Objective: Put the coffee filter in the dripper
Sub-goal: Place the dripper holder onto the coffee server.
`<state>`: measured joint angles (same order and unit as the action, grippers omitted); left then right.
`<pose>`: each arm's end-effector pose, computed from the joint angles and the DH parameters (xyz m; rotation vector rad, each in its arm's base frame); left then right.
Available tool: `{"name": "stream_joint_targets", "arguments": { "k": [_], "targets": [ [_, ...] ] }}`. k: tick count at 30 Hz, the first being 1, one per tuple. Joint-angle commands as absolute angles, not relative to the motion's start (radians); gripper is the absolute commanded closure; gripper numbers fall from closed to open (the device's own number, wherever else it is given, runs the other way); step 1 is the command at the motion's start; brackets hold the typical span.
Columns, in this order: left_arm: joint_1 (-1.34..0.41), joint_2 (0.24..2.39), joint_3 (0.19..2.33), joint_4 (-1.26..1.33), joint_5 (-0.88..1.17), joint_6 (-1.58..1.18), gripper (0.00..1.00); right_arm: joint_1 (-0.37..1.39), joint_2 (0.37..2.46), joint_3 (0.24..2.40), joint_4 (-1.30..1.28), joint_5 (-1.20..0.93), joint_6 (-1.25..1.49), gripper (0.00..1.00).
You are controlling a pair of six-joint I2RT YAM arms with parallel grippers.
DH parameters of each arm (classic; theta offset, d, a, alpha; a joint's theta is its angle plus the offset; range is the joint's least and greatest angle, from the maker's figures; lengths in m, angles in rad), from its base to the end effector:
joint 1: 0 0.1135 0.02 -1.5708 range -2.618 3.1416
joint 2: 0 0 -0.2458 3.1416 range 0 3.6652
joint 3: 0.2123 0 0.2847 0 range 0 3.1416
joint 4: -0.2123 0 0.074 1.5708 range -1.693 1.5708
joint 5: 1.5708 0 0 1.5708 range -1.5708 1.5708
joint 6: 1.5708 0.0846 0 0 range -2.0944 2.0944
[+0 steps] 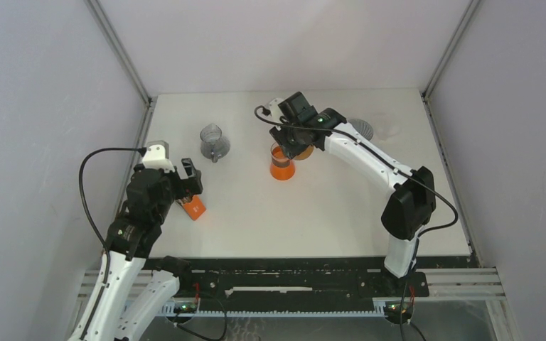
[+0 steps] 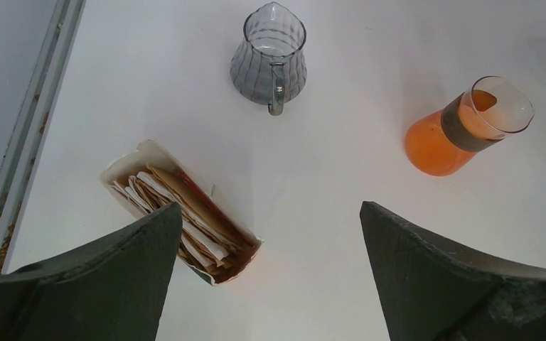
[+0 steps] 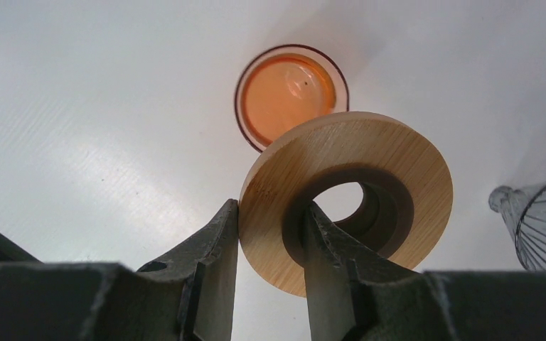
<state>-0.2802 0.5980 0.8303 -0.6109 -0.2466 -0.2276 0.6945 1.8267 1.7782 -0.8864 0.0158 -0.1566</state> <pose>0.2160 -0.0407 0.3167 -0.1115 1.9354 -0.0975 0.3522 0.2916 0.2701 -1.0331 2.2953 0.2009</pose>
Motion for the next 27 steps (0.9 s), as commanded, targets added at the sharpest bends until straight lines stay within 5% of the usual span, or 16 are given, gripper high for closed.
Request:
{"name": "stream_joint_targets", "arguments": {
  "k": [1, 27],
  "targets": [
    [-0.268, 0.606, 0.807, -0.575, -0.223, -0.229, 0.00, 0.721, 1.851, 1.861, -0.848, -0.022, -0.211, 0.65],
    [-0.252, 0.606, 0.806, -0.575, -0.208, -0.225, 0.00, 0.750, 2.045, 1.964, -0.824, 0.037, -0.246, 0.56]
  ]
}}
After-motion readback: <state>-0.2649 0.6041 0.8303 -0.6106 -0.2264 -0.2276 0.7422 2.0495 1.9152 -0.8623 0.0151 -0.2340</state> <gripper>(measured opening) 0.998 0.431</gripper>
